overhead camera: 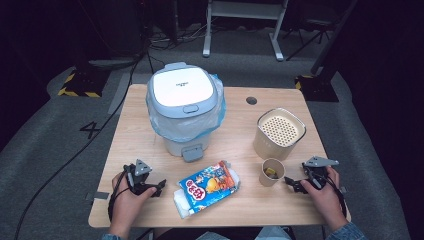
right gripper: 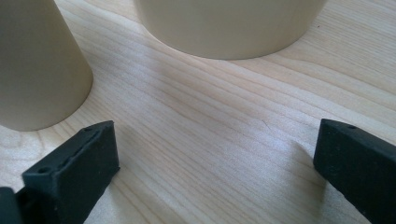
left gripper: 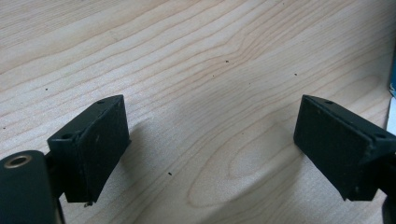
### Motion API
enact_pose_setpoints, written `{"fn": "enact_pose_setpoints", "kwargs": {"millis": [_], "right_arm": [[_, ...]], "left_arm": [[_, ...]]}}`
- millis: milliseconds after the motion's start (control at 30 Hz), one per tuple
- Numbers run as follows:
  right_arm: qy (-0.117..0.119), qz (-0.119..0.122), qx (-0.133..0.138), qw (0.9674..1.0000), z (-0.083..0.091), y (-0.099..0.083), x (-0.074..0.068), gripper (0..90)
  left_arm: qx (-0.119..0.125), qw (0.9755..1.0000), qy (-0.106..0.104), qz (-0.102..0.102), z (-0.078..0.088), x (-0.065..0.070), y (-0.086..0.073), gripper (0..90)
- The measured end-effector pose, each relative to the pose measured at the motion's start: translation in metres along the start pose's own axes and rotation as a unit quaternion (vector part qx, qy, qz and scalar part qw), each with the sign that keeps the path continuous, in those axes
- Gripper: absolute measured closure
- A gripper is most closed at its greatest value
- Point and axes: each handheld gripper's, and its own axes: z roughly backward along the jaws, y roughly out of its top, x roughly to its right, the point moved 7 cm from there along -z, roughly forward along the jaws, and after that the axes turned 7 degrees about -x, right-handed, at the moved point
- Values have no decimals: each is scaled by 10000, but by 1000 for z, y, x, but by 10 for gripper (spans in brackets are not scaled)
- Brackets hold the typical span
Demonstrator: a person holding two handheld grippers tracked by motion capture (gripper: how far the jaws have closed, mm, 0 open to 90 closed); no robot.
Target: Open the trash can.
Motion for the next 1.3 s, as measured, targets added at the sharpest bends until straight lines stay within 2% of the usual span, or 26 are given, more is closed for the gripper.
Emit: {"fn": "enact_pose_setpoints", "kwargs": {"millis": [100, 267, 400, 467, 733, 867, 1000, 1100, 1133, 1167, 1200, 1267, 1300], "right_arm": [[0, 0, 0, 10000, 0, 0, 0, 1], [1, -1, 0, 10000, 0, 0, 0, 1], [0, 1, 2, 10000, 0, 0, 0, 1], [0, 1, 0, 10000, 0, 0, 0, 1], [0, 1, 2, 10000, 0, 0, 0, 1], [0, 1, 2, 10000, 0, 0, 0, 1], [1, 1, 2, 10000, 0, 0, 0, 1], [2, 1, 3, 10000, 0, 0, 0, 1], [2, 2, 3, 10000, 0, 0, 0, 1], [2, 1, 3, 10000, 0, 0, 0, 1], [2, 1, 3, 10000, 0, 0, 0, 1], [1, 2, 3, 10000, 0, 0, 0, 1], [1, 2, 3, 10000, 0, 0, 0, 1]], "left_arm": [[21, 10000, 13, 16, 0, 0, 0, 109], [80, 9999, 38, 47, 2, -3, 0, 175], [93, 9999, 71, 85, 5, -5, 0, 345], [-4, 9999, 80, 84, 8, -4, 0, 393], [-29, 9994, -352, -31, 16, 0, 7, 537], [23, 9988, -469, -131, 24, -1, 14, 592], [81, 9979, -623, -132, 28, 0, 18, 718], [191, 9956, -832, -393, 40, 1, 29, 837], [191, 9956, -832, -393, 40, 1, 29, 866], [339, 9941, -936, -436, 46, 1, 35, 888], [339, 9941, -936, -436, 46, 1, 35, 896], [437, 9916, -1103, -519, 54, 2, 43, 898], [437, 9916, -1103, -519, 54, 2, 43, 899]]}}
